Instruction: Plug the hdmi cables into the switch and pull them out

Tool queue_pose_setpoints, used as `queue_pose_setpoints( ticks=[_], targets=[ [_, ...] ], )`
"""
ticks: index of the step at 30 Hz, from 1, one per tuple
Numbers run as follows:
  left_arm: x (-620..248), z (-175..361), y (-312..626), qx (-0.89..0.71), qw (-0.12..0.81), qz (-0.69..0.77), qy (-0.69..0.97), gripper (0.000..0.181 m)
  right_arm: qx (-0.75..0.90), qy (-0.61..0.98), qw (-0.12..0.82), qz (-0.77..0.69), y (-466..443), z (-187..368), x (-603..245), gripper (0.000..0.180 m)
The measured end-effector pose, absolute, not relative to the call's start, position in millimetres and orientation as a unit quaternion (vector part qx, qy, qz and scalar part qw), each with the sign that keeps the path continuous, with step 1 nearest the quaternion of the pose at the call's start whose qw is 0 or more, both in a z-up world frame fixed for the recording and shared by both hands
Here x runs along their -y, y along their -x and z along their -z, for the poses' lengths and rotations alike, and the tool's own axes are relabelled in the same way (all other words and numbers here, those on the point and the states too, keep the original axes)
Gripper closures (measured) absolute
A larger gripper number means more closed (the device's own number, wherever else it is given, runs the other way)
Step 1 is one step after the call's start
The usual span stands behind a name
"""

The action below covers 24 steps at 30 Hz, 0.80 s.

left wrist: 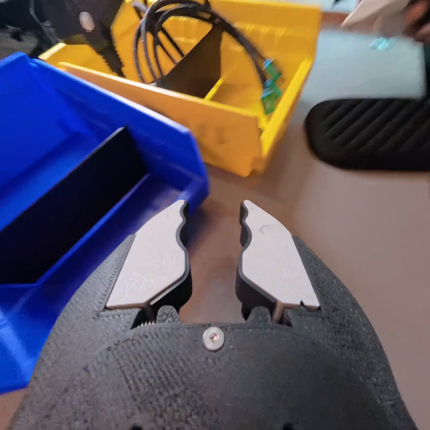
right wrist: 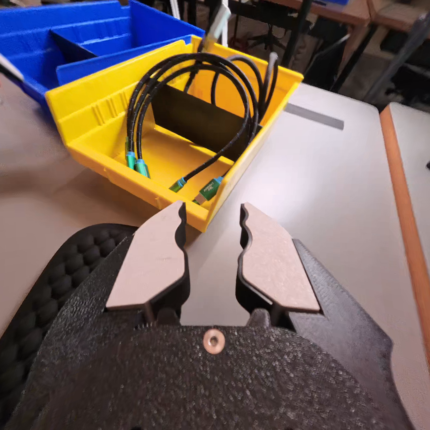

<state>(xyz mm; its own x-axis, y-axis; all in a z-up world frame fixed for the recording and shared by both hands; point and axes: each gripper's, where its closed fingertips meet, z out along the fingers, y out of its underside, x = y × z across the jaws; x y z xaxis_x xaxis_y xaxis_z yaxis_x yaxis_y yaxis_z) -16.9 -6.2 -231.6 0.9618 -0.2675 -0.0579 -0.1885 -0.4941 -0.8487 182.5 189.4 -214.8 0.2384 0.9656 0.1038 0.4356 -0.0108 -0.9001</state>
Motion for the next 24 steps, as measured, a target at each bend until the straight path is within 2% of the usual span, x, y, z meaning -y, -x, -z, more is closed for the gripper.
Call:
queue_pose_setpoints(
  ticks=[5, 8, 11, 13, 16, 24],
  targets=[
    [-35.9, 223.8, -29.2, -0.017, 0.565, 0.101, 0.819, 0.117, 0.475, 0.681, 0.443, -0.339, -155.7, 230.1, -202.3, 0.13],
    [-62.1, 226.3, -28.4, 0.072, 0.594, 0.109, 0.794, 0.119, 0.439, 0.702, 0.421, -0.371, -132.8, 234.8, -207.8, 0.133],
    [-79.1, 238.6, -27.6, 0.092, 0.591, 0.088, 0.796, 0.122, 0.441, 0.706, 0.433, -0.346, -119.2, 239.9, -215.0, 0.141],
    [-87.3, 241.1, -24.1, 0.098, 0.59, 0.059, 0.799, 0.131, 0.433, 0.704, 0.449, -0.338, -116.2, 238.7, -221.2, 0.147],
    [-95.4, 244.3, -17.4, 0.106, 0.595, 0.008, 0.797, 0.139, 0.411, 0.71, 0.465, -0.334, -119.3, 236.9, -232.8, 0.165],
    [-90.7, 232.2, -40.0, 0.076, 0.591, -0.011, 0.803, 0.149, 0.402, 0.698, 0.529, -0.268, -158.6, 215.0, -221.7, 0.172]
  ],
)
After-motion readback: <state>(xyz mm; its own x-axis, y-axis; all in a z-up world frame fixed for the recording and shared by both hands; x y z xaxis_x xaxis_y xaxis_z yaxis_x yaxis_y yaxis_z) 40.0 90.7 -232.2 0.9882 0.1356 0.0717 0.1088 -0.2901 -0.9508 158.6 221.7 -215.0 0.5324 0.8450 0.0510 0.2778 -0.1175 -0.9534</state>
